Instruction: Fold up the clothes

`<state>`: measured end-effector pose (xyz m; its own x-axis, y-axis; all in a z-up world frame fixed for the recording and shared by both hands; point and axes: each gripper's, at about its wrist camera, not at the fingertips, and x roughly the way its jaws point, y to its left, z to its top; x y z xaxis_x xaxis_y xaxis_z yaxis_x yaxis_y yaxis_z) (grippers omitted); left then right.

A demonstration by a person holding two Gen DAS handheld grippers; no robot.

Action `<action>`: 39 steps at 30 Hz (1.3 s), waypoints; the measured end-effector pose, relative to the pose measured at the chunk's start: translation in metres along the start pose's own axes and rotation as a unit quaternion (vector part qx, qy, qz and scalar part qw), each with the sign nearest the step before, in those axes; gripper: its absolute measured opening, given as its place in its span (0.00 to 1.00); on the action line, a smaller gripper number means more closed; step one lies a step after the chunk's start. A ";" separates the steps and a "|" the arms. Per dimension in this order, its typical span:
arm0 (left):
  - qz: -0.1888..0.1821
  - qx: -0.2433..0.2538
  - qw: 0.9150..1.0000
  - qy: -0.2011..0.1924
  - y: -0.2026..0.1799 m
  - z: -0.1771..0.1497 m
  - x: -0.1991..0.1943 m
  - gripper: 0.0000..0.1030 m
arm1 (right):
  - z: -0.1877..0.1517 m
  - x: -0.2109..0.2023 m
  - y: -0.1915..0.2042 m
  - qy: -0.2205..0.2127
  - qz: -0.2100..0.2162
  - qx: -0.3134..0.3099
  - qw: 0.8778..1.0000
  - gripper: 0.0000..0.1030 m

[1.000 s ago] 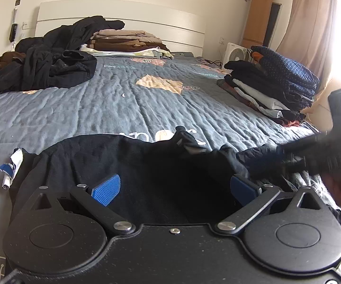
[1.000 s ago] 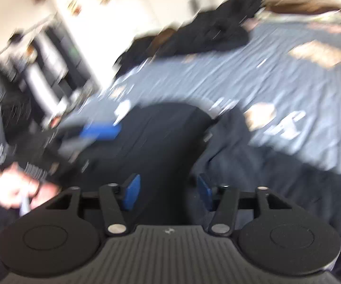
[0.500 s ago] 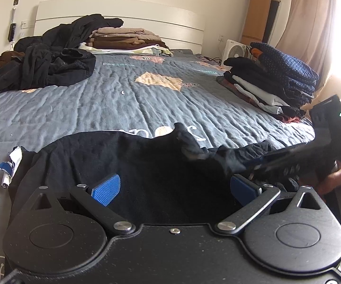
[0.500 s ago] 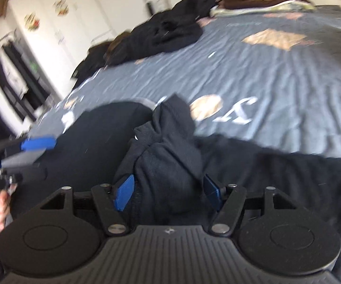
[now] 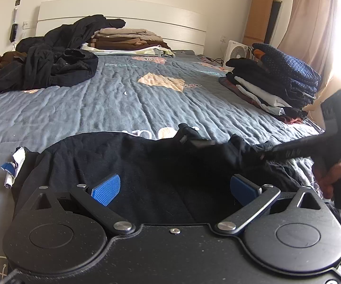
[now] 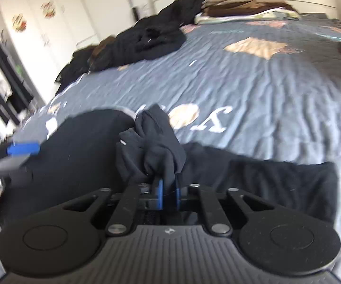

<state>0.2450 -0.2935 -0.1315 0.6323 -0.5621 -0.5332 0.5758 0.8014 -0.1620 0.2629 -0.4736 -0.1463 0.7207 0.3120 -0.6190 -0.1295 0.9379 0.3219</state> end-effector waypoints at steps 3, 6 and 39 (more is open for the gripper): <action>-0.001 -0.001 1.000 0.001 0.001 0.000 0.000 0.97 | 0.008 -0.018 -0.021 -0.033 -0.013 0.034 0.999 0.07; -0.002 0.003 1.000 0.004 -0.001 -0.001 0.001 0.97 | 0.005 -0.026 -0.051 -0.049 -0.048 0.076 0.995 0.10; -0.003 0.013 1.000 0.010 -0.004 -0.004 0.003 0.98 | -0.013 -0.002 -0.037 -0.041 -0.049 0.062 0.996 0.07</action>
<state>0.2426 -0.2979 -0.1356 0.6183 -0.5630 -0.5485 0.5934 0.7919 -0.1439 0.2574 -0.5069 -0.1658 0.7802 0.2010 -0.5924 0.0261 0.9357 0.3518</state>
